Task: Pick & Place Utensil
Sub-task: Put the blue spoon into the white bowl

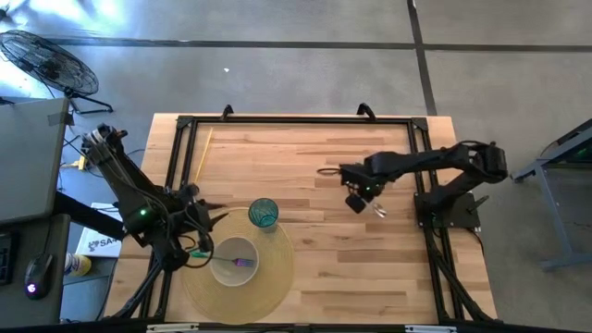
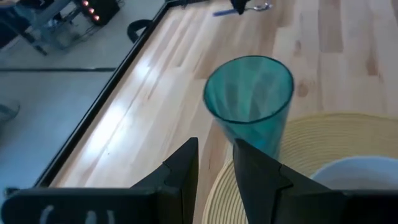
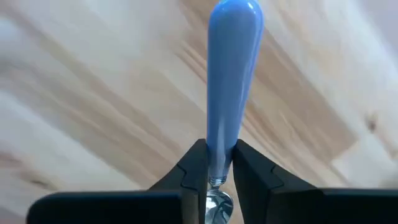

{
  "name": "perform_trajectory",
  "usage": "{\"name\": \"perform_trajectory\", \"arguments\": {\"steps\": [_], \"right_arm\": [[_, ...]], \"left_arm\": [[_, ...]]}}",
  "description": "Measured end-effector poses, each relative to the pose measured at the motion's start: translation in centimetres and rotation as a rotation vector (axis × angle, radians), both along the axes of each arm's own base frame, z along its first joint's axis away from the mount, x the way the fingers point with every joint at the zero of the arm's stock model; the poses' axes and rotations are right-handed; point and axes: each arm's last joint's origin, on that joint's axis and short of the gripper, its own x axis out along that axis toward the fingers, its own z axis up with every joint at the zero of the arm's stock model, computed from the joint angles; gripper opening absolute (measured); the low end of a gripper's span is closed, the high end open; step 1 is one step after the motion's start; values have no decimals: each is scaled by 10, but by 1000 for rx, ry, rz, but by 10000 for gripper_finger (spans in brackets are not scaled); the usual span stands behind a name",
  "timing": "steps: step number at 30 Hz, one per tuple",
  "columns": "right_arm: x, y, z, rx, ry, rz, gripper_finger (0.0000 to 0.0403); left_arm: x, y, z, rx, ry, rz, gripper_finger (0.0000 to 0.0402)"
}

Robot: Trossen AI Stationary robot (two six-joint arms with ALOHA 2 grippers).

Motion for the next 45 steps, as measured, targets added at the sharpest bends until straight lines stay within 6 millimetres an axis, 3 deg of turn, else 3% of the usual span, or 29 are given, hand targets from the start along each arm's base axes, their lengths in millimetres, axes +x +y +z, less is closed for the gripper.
{"name": "perform_trajectory", "arguments": {"steps": [8,15,21,28,37,45], "right_arm": [[35,57,57,-226,-230,130,58],[42,110,72,-307,-443,197,47],[55,149,66,-406,-595,325,46],[87,187,58,-499,-594,451,43],[134,236,55,-711,-565,632,46],[146,250,45,-785,-571,578,49]], "left_arm": [[-1,1,-13,-33,-3,22,97],[10,-14,-8,-121,-79,-48,97],[20,-27,-9,-182,-135,-57,97],[37,-43,-9,-316,-332,48,97],[73,-37,-31,-374,-262,130,97],[105,-53,-44,-337,-304,59,97]]}}
